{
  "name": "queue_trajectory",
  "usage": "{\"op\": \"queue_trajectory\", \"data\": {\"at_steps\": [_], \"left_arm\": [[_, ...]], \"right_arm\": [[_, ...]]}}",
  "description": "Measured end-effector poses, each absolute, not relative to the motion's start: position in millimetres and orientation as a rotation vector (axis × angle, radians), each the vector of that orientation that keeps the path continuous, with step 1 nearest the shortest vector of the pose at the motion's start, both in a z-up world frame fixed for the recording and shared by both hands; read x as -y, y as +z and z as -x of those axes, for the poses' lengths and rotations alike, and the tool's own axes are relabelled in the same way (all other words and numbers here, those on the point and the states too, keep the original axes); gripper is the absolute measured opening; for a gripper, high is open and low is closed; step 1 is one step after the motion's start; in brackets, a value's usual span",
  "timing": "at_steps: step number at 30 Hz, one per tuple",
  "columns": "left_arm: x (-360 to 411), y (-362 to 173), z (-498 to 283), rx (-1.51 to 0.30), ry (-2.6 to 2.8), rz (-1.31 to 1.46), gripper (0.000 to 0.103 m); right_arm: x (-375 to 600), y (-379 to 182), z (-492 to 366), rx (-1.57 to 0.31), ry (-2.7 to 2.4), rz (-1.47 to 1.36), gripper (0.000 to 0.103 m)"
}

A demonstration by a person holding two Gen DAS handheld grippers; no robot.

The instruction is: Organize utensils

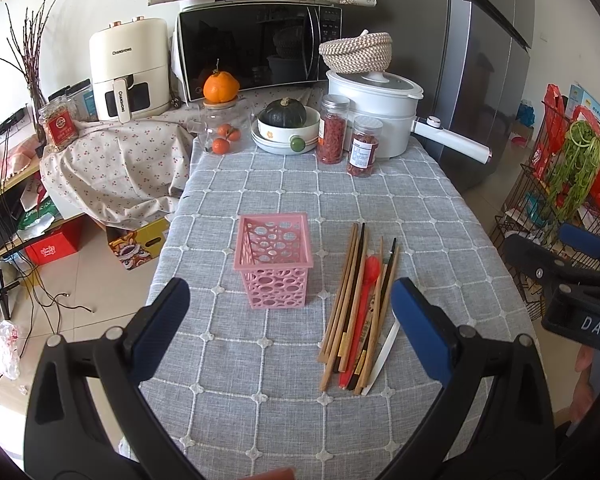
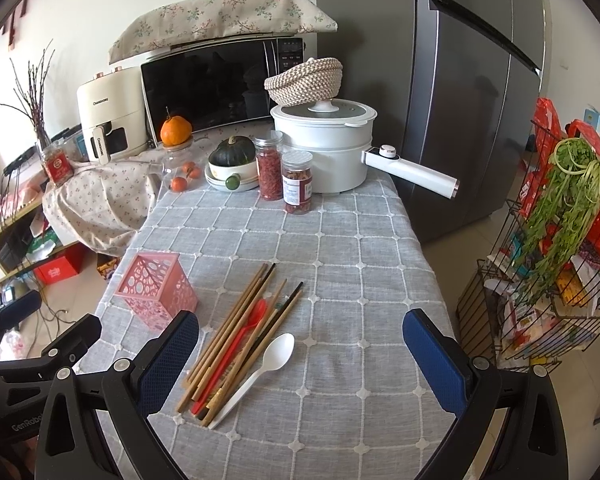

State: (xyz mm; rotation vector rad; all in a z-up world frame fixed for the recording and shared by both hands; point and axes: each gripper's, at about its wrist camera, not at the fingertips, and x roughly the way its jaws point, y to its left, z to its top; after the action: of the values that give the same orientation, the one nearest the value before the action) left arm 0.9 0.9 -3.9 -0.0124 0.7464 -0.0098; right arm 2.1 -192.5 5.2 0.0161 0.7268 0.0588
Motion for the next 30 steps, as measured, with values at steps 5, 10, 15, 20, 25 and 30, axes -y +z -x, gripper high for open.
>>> {"op": "queue_trajectory", "data": {"at_steps": [5,10,15,20,25,30], "left_arm": [[-0.7,-4.0,-1.1,-0.747,-0.010,0.011,0.100],[-1.1,-4.2,-0.7,-0.748,-0.010,0.012,0.100],[-2.1,-5.9,0.8,-0.748,-0.010,0.011,0.100],[-2.3,-6.1,0.7,-0.749,-0.010,0.011,0.100],[-4.2,-9.1,-0.9,-0.770,-0.040,0.006,0.100],[-5.3,-12.1,-14.6,-0.832,-0.114,-0.015,0.100]], "right_arm": [[192.1,5.5,-2.4,-0.727,0.059,-0.015,0.103],[192.0,4.3,-2.2,-0.728,0.060,-0.016,0.103],[191.2,3.2,-2.0,-0.730,0.061,-0.016,0.103],[191.0,3.2,-2.4,-0.731,0.061,-0.016,0.103],[192.3,-3.6,-6.3,-0.751,0.063,-0.018,0.103],[197.1,-9.5,-15.0,-0.781,0.061,-0.020,0.103]]}}
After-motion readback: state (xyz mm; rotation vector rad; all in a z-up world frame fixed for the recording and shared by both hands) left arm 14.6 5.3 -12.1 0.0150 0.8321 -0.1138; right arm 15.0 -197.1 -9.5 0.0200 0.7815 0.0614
